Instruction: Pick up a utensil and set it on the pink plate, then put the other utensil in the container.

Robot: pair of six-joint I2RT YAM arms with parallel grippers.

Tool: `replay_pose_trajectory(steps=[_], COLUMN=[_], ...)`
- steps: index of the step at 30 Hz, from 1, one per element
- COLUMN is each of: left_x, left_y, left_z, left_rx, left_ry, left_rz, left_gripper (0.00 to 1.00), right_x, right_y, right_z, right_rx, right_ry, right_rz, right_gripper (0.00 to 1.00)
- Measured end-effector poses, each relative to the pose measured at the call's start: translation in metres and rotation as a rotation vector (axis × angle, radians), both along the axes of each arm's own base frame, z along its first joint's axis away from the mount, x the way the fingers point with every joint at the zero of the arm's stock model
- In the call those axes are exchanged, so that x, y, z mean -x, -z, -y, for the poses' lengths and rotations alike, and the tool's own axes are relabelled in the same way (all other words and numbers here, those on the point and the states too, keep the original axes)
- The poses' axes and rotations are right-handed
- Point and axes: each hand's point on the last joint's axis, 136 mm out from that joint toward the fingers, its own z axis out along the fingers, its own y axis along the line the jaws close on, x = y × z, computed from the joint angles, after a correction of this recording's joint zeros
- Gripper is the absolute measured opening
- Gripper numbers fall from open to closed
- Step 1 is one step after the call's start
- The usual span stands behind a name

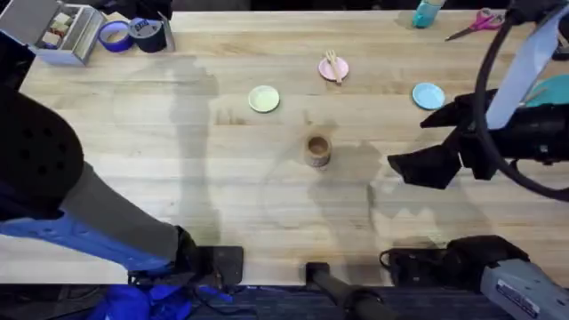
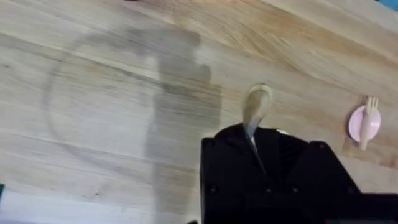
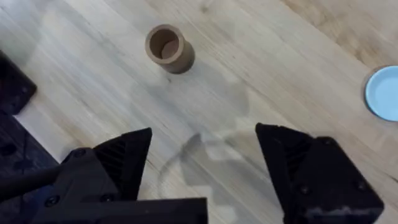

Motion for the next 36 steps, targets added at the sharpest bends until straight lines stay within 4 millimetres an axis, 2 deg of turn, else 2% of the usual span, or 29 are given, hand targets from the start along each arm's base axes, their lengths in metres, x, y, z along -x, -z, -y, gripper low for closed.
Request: replay_pose_trajectory(steps=[4, 8, 14, 20, 24, 28, 32, 36], left_x=[0.004, 0.013, 0.04, 0.073, 0.087, 0.099, 0.104, 0.106], left_y=[-0.012, -0.036, -0.059, -0.06, -0.061, -0.054, -0.052, -0.058], left_z=[0.01, 0.023, 0.035, 0.047, 0.06, 0.071, 0.078, 0.092], left_rx=[0.014, 0.024, -0.006, -0.007, 0.012, 0.041, 0.077, 0.131], left_ry=[0.077, 0.164, 0.241, 0.275, 0.309, 0.336, 0.356, 0.427], left_rz=[0.035, 0.115, 0.232, 0.285, 0.287, 0.241, 0.224, 0.254], left_gripper=[0.042, 0.041, 0.041, 0.042, 0.042, 0.042, 0.042, 0.042], right_x=[-0.003, -0.004, -0.011, -0.014, -0.022, -0.034, -0.043, -0.042], right_y=[-0.002, -0.003, -0.001, 0.003, 0.005, 0.018, 0.035, 0.042], right_z=[0.0, 0.0, 0.008, 0.022, 0.024, 0.025, 0.018, 0.0], right_rx=[0.0, 0.005, 0.098, 0.201, 0.234, 0.252, 0.233, 0.16], right_ry=[-0.002, -0.012, -0.064, -0.072, -0.093, -0.113, -0.161, -0.287], right_rz=[0.015, 0.03, 0.098, 0.124, 0.145, 0.104, 0.049, 0.039], right_gripper=[0.996, 0.996, 0.996, 0.996, 0.996, 0.996, 0.996, 0.996])
